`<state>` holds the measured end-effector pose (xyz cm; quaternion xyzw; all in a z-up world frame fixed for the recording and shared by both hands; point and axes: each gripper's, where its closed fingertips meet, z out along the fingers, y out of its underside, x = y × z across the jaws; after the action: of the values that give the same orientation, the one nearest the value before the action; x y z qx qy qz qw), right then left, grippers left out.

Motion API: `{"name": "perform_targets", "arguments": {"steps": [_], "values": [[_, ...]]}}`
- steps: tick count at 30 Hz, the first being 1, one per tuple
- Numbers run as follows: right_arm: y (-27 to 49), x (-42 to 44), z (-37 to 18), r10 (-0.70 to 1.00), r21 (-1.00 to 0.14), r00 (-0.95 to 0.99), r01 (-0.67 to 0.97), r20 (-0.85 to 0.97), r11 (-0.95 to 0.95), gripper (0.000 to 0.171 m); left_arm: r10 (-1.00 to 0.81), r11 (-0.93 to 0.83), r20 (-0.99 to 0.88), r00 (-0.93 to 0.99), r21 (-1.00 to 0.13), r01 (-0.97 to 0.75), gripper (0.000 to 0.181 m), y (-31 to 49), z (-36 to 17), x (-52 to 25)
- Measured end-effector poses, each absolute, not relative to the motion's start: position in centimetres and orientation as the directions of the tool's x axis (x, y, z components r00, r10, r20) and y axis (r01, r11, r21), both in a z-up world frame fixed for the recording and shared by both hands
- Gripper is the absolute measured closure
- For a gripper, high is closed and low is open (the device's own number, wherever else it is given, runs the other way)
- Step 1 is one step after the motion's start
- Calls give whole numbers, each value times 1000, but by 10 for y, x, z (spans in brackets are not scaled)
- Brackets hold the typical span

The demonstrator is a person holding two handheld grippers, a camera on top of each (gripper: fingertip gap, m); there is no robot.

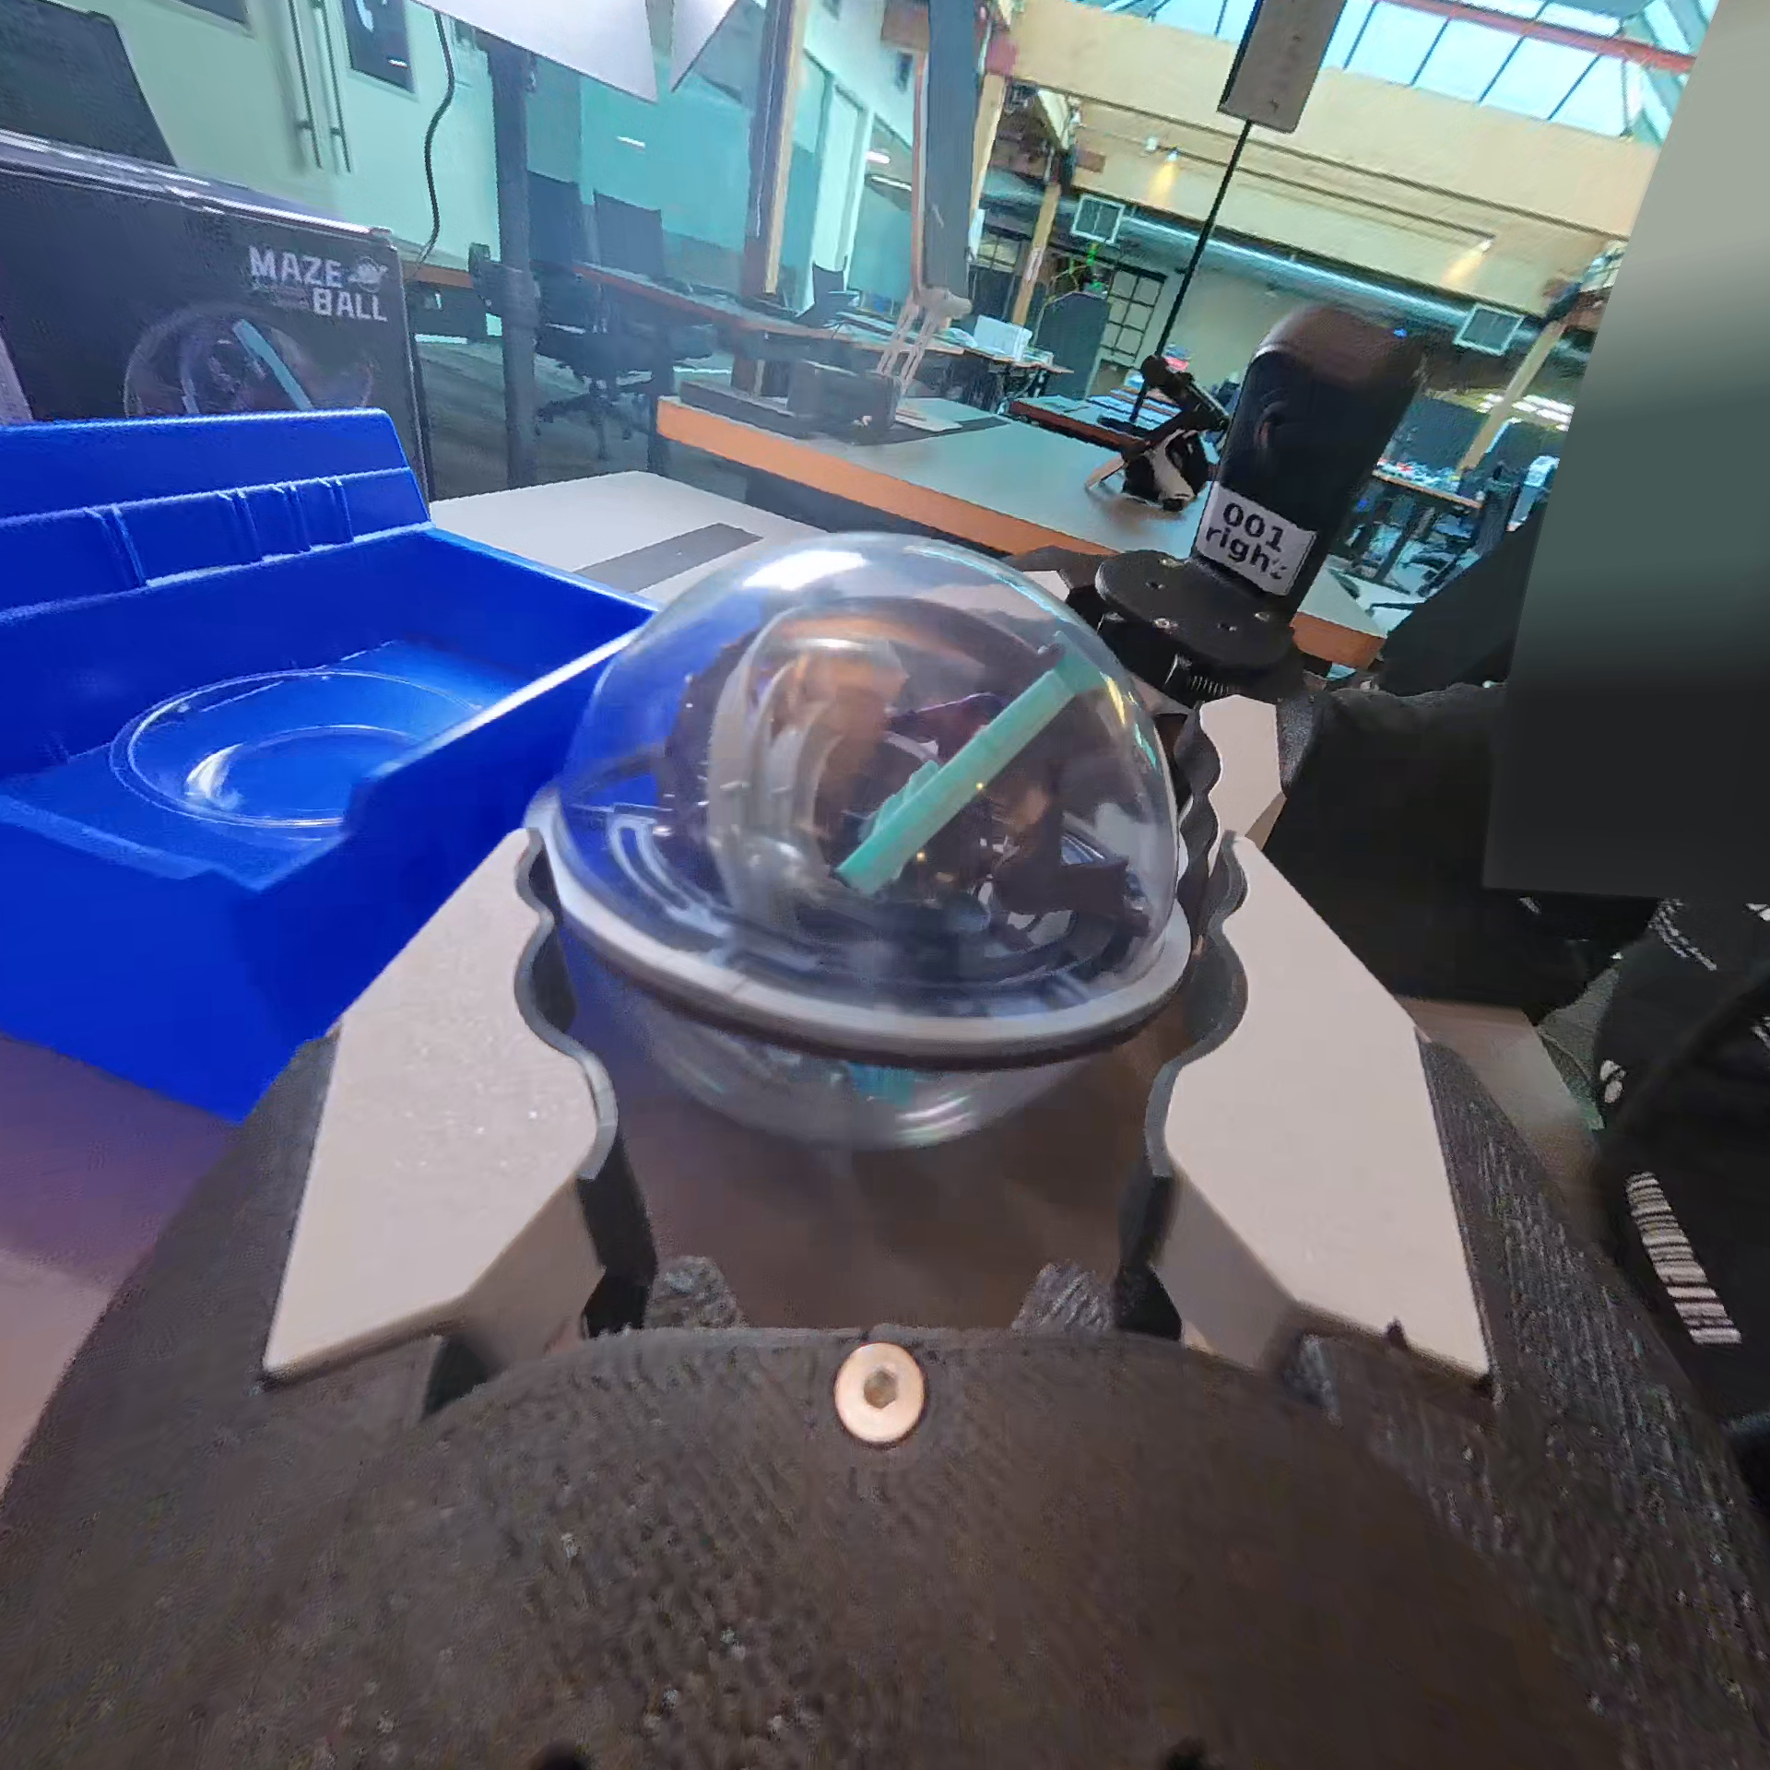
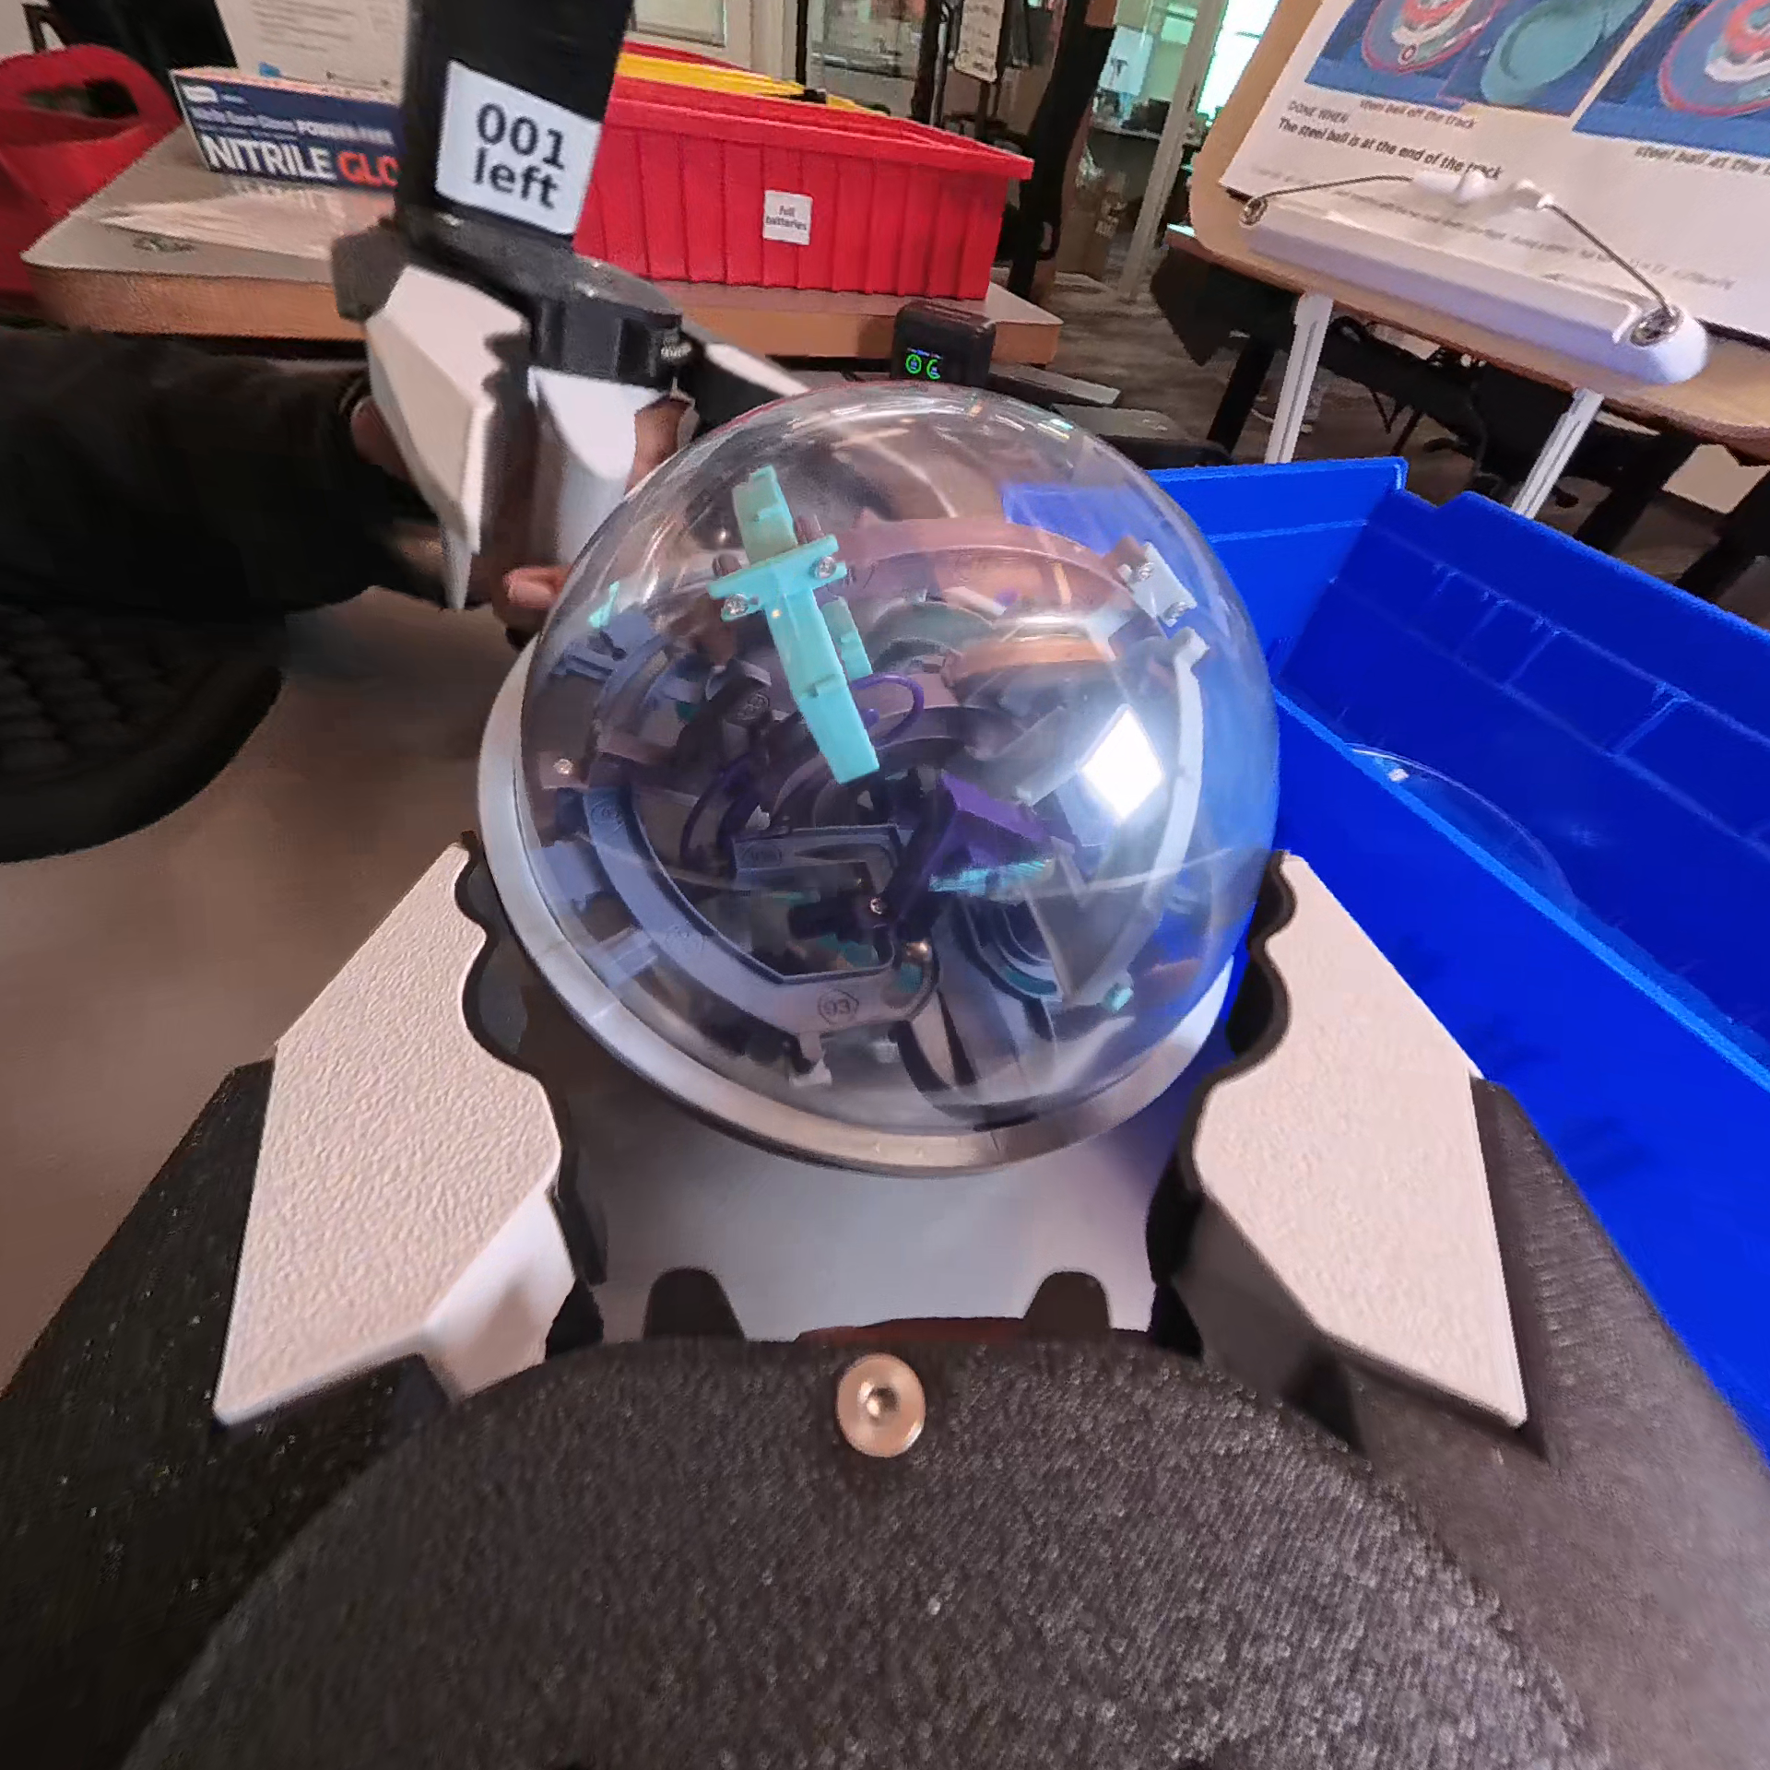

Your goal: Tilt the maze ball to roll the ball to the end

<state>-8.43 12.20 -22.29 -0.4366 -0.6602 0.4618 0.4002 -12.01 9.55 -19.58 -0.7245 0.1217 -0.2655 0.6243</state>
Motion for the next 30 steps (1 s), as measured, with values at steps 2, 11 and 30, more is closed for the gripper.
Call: {"name": "perform_targets", "arguments": {"steps": [2, 11, 30], "values": [[120, -86, -222, 950, -961, -285, 204, 126, 188, 23, -498, -201, 228, 837, -969, 144, 49, 101, -201, -115], [113, -74, -206, 923, -975, -360, 122, 133, 188, 29, -561, -209, 289, 776, -956, 205, 52, 101, -206, -120], [125, -63, -224, 896, -968, -440, 201, 49, 152, 24, -632, -222, 309, 711, -951, 216, 69, 95, -213, -123]]}}
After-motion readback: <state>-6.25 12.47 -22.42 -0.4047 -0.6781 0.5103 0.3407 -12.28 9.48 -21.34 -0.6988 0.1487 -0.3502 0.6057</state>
